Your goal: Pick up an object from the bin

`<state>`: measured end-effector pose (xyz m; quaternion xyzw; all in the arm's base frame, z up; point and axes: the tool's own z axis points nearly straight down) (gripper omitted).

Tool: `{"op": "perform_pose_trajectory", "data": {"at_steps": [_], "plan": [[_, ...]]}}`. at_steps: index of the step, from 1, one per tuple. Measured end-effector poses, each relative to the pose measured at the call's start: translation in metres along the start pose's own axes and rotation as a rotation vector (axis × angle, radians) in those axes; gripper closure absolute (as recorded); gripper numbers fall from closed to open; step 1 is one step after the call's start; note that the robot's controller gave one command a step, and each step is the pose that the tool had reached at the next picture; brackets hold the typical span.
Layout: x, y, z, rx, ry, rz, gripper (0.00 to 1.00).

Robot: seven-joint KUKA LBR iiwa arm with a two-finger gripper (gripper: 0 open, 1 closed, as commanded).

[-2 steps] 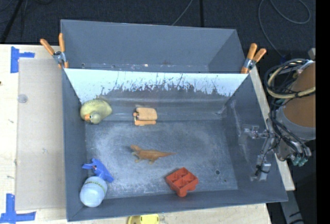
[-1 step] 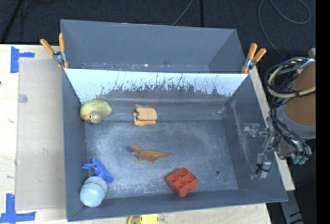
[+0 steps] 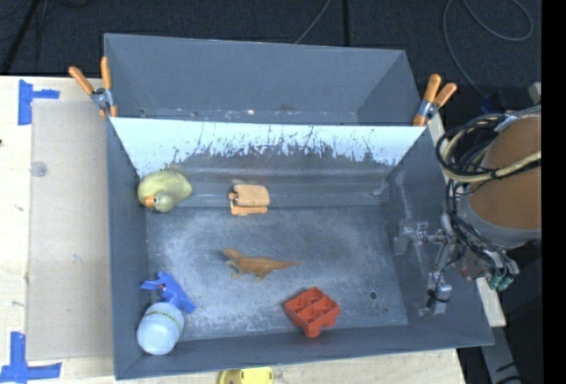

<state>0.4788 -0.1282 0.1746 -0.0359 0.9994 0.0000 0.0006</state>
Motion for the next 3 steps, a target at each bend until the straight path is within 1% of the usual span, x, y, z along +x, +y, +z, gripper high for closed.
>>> {"op": "perform_pose_trajectory", "data": {"at_steps": [1, 2, 3], "plan": [[-0.011, 0.034, 0.059, 0.000, 0.000, -0.152, 0.00], [-0.017, 0.049, 0.090, -0.006, 0.007, -0.160, 0.00], [-0.019, 0.072, 0.094, 0.002, 0.003, -0.115, 0.00]]}}
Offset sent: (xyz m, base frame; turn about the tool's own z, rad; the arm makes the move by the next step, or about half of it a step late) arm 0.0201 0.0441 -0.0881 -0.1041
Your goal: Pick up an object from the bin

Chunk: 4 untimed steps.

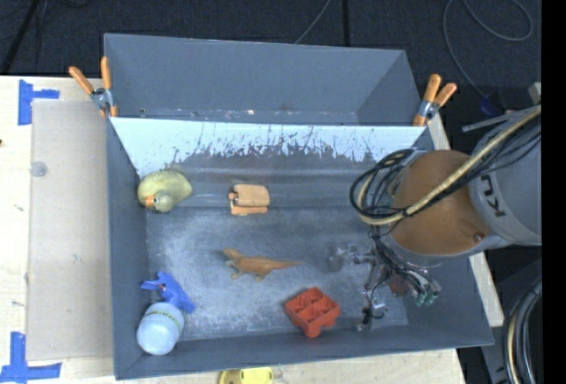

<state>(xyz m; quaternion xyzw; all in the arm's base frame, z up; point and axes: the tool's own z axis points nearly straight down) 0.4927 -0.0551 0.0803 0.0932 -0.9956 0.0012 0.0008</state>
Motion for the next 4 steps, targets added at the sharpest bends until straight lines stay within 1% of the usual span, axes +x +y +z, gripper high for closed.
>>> {"op": "perform_pose_trajectory", "data": {"at_steps": [1, 2, 3, 4], "plan": [[-0.006, 0.033, 0.004, -0.008, 0.000, -0.155, 0.00], [-0.012, 0.089, 0.011, -0.001, 0.002, 0.051, 1.00], [-0.012, 0.089, 0.011, 0.000, 0.002, 0.050, 1.00], [-0.021, 0.083, -0.092, -0.001, 0.003, 0.061, 1.00]]}}
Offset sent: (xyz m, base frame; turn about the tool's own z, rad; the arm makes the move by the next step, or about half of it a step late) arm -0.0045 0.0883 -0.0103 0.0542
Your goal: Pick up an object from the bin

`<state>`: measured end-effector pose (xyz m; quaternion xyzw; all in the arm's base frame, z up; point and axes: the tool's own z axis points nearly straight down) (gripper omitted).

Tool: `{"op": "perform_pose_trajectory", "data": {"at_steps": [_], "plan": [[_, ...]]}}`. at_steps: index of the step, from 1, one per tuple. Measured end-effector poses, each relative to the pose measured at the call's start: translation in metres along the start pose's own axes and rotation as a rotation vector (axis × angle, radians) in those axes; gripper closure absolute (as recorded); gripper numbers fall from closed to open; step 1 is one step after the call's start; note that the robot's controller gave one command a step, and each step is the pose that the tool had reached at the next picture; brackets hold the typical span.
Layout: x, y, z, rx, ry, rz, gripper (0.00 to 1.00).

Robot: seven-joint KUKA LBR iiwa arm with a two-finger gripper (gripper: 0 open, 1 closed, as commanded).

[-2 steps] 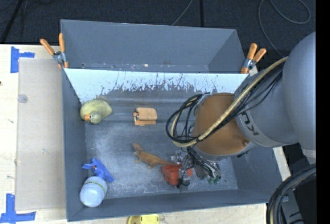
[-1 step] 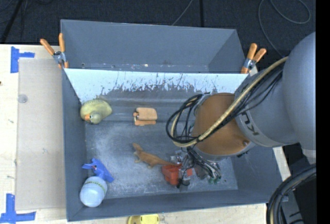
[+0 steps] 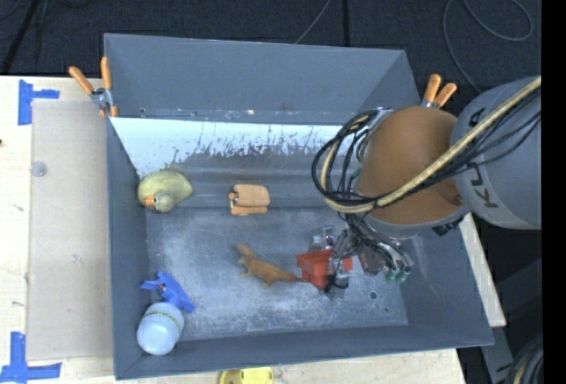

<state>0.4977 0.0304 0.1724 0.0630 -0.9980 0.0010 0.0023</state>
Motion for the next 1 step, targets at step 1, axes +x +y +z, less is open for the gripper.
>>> {"op": "perform_pose_trajectory", "data": {"at_steps": [1], "plan": [[0.0000, 0.0001, 0.0000, 0.000, 0.000, 0.000, 1.00]]}}
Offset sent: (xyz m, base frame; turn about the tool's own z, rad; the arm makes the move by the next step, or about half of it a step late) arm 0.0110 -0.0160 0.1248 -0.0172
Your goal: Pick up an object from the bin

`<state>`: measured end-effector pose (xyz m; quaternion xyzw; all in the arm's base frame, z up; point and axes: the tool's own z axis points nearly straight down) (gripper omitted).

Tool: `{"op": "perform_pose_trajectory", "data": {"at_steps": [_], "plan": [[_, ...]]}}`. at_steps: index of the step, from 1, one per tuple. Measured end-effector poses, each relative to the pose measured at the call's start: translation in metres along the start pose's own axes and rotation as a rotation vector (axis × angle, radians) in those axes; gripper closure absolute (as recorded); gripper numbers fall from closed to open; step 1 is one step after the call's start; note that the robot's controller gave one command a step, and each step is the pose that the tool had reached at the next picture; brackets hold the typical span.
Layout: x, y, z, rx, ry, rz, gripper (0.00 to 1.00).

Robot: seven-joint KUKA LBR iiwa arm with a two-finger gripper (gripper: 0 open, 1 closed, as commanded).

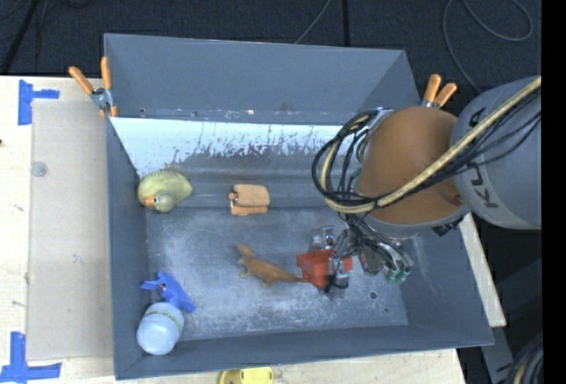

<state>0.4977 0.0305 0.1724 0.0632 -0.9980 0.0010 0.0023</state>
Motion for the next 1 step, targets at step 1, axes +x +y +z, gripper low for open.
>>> {"op": "perform_pose_trajectory", "data": {"at_steps": [1], "plan": [[-0.0089, -0.0169, -0.1244, 0.000, -0.001, -0.018, 1.00]]}}
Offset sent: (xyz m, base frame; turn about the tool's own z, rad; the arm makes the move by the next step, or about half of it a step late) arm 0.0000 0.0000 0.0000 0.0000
